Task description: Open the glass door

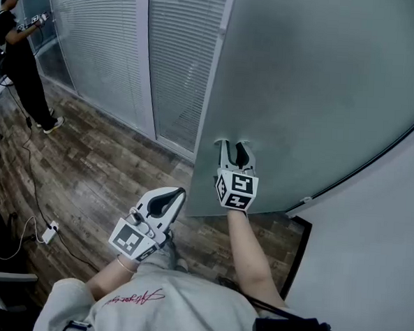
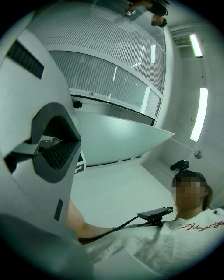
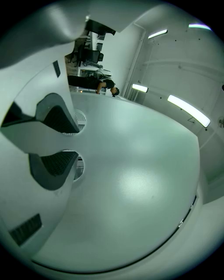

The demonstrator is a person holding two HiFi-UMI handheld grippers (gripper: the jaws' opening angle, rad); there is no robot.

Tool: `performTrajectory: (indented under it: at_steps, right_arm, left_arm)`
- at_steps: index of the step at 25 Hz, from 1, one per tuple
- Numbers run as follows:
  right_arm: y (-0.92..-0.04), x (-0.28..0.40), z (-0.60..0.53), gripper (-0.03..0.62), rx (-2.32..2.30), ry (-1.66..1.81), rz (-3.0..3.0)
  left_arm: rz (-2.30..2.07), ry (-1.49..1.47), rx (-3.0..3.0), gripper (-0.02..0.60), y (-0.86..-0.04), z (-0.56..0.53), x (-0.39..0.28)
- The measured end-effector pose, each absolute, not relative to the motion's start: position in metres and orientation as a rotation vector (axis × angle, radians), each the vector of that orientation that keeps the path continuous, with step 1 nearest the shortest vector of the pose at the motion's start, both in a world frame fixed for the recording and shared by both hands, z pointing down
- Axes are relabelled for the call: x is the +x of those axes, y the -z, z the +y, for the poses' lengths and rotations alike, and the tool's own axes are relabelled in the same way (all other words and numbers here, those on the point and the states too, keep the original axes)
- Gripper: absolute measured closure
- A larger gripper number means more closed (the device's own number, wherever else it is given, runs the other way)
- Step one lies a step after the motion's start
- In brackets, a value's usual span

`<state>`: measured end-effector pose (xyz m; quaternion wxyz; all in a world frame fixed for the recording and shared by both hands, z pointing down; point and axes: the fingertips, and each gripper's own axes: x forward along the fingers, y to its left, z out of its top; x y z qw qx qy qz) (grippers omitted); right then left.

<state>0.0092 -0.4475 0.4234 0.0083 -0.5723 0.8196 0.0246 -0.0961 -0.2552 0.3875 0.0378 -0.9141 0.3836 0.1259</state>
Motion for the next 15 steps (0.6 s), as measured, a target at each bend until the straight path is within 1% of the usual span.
performTrajectory:
  at_steps: [15]
  right_arm:
    - [-0.423,0.015,-0.408,0.459,-1.799,-0.106,2.553]
  left_arm:
    - [1.035,-0.394,-2.846,0.569,-0.375,-0.223,-0.111]
